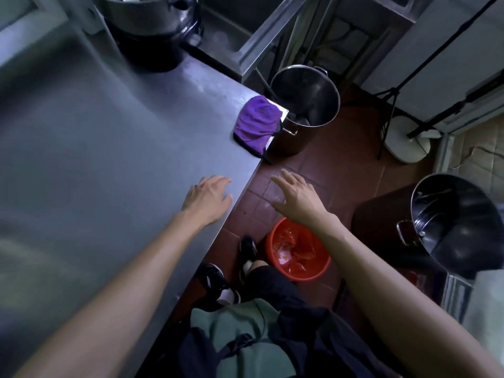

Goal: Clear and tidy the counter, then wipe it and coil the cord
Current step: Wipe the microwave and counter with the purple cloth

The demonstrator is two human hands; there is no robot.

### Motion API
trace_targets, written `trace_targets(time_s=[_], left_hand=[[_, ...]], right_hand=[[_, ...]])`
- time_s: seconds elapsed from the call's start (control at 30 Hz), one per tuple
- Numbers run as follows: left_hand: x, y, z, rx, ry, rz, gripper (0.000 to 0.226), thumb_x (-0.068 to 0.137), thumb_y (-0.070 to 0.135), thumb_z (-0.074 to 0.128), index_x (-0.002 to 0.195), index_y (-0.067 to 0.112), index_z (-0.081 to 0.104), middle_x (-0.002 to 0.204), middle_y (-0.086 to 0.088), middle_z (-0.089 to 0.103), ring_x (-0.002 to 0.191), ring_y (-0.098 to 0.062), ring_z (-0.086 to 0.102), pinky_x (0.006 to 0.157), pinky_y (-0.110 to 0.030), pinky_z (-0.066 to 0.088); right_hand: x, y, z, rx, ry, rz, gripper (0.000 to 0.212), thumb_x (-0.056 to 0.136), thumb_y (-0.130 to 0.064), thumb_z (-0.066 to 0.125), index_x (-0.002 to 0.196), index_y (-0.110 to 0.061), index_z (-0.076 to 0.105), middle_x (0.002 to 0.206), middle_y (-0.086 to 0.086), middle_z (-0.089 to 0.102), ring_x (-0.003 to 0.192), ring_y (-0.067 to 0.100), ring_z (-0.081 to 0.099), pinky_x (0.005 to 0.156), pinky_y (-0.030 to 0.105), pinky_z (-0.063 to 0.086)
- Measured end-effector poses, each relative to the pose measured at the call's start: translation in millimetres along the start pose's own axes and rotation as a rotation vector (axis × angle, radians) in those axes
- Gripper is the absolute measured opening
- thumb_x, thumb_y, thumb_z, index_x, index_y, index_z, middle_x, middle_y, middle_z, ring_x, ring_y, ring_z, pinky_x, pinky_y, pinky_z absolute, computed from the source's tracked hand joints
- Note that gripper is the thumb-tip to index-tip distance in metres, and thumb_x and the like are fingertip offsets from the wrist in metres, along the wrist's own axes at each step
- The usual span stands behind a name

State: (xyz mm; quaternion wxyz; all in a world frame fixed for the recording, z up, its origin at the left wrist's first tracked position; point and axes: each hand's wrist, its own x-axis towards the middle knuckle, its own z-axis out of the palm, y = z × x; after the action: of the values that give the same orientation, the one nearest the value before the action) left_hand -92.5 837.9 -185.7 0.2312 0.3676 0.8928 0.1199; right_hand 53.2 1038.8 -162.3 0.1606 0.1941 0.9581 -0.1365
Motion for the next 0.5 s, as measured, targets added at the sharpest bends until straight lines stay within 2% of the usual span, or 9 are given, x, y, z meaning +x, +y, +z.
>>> trace_targets(time_s=[0.23,0.37,0.5], left_hand=[[82.0,8.4,-13.4,-0.048,0.023,-0.057,0.050,0.097,0.034,0.054,0.144,0.018,0.047,0.147,-0.003,0.048,0.131,-0.029,0.045,0.106,-0.043,0.040],[138.0,20.5,-23.3,-0.060,0.054,-0.103,0.057,0.095,0.033,0.056,0.148,0.019,0.042,0.147,-0.003,0.047,0.131,-0.029,0.044,0.105,-0.044,0.041],[183.4,31.1,-22.2,-0.072,0.091,-0.142,0.064,0.092,0.034,0.062,0.149,0.018,0.040,0.147,-0.003,0.046,0.129,-0.031,0.044,0.102,-0.046,0.042]], right_hand=[[94.0,22.9,-28.4,0.034,-0.006,-0.048,0.076,0.085,-0.034,0.070,0.151,-0.027,0.032,0.164,0.007,0.017,0.150,0.031,0.017,0.109,0.053,0.036],[153.4,39.6,-42.6,0.045,0.013,-0.082,0.075,0.088,-0.027,0.065,0.154,-0.023,0.031,0.165,0.011,0.014,0.151,0.031,0.014,0.114,0.051,0.031],[211.9,52.4,-52.3,-0.008,0.014,-0.150,0.082,0.083,-0.026,0.069,0.154,-0.024,0.029,0.166,0.010,0.013,0.152,0.033,0.011,0.115,0.048,0.030]])
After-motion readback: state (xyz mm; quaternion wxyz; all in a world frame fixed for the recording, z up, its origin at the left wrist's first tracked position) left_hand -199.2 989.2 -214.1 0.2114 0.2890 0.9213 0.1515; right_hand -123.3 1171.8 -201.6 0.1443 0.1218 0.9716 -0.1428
